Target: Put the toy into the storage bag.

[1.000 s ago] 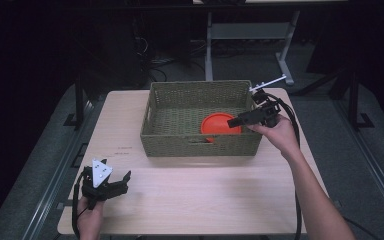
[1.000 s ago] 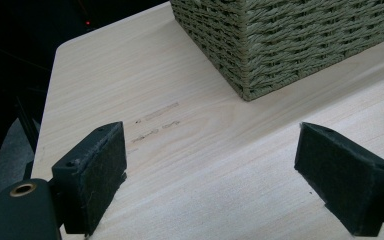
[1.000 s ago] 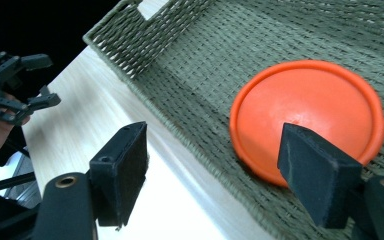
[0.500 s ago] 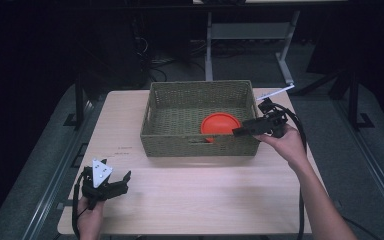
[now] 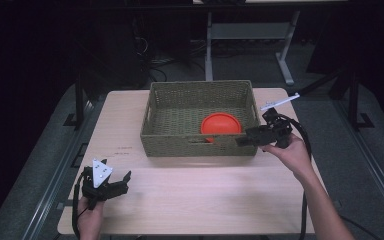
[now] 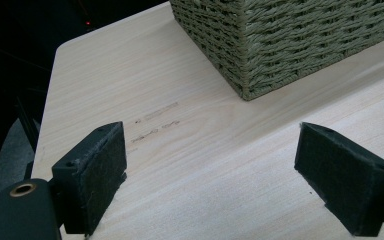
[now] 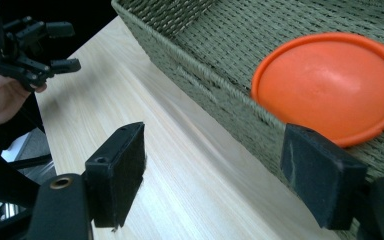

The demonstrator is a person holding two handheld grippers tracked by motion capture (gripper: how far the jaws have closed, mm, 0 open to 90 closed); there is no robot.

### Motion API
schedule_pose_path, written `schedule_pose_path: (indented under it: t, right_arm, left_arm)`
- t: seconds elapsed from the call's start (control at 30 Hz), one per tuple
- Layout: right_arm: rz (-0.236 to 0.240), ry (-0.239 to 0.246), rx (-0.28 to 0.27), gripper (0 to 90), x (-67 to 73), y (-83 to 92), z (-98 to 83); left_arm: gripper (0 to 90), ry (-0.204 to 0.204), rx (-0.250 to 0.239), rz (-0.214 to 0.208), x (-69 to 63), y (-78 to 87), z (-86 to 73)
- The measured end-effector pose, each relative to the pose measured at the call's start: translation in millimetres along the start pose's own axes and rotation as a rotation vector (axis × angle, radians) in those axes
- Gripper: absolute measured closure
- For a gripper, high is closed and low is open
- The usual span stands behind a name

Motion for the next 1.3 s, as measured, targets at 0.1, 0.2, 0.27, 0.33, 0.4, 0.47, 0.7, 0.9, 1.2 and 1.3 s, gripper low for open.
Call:
schedule_pose_path:
  t: [0.1, 0.2, 0.27, 0.33, 0.4, 0.47, 0.7, 0.9, 1.2, 1.3]
  right_arm:
    - [0.002, -0.002, 0.001, 25.6, -0.9, 0.5, -4.1]
    - [0.002, -0.003, 0.001, 25.5, -2.1, 0.8, -10.7]
    - [0.005, -0.008, 0.002, 25.5, -2.2, 1.5, -15.1]
    - [0.008, -0.005, 0.000, 25.4, -2.8, 2.4, -22.0]
    - [0.010, -0.010, 0.001, 25.3, -2.7, 2.5, -24.1]
    - [0.011, -0.011, 0.000, 25.3, -2.7, 3.1, -28.1]
    - [0.021, -0.011, -0.008, 25.2, -0.9, 5.7, -41.0]
    - [0.004, -0.006, -0.012, 25.2, 1.3, 7.7, -53.2]
    - [-0.020, -0.011, -0.013, 25.0, 3.7, 16.4, -84.0]
    - [-0.027, -0.014, -0.018, 24.9, 3.9, 17.9, -90.1]
  left_arm:
    - [12.8, 0.001, 0.002, 0.002, -0.1, 0.1, 0.0]
    - [12.8, 0.000, 0.003, 0.002, -0.2, 0.0, -0.1]
    - [12.8, 0.001, 0.003, 0.002, -0.3, 0.0, 0.0]
    - [12.8, 0.000, 0.003, 0.002, -0.4, -0.1, 0.0]
    - [12.8, -0.001, 0.006, 0.001, -0.5, -0.2, 0.0]
    - [12.8, -0.001, 0.004, 0.000, -0.9, -0.2, 0.1]
    - [12.8, 0.000, 0.005, 0.002, -0.7, 0.1, -0.1]
    - [12.8, 0.005, 0.004, 0.000, -1.3, 0.1, -0.2]
    - [12.8, -0.002, -0.001, -0.006, -1.3, -0.2, 0.0]
    - [12.8, -0.005, -0.004, -0.009, -2.0, -0.1, 0.4]
Point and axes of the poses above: each handheld gripper's, and its own axes: y roughly backward along the jaws, z roughly out of its top, x roughly to its left, the point moved 2 cm from there along -y, roughly forward along the jaws, and after that the axes turned 5 degrees about y, right-handed, at the moved point
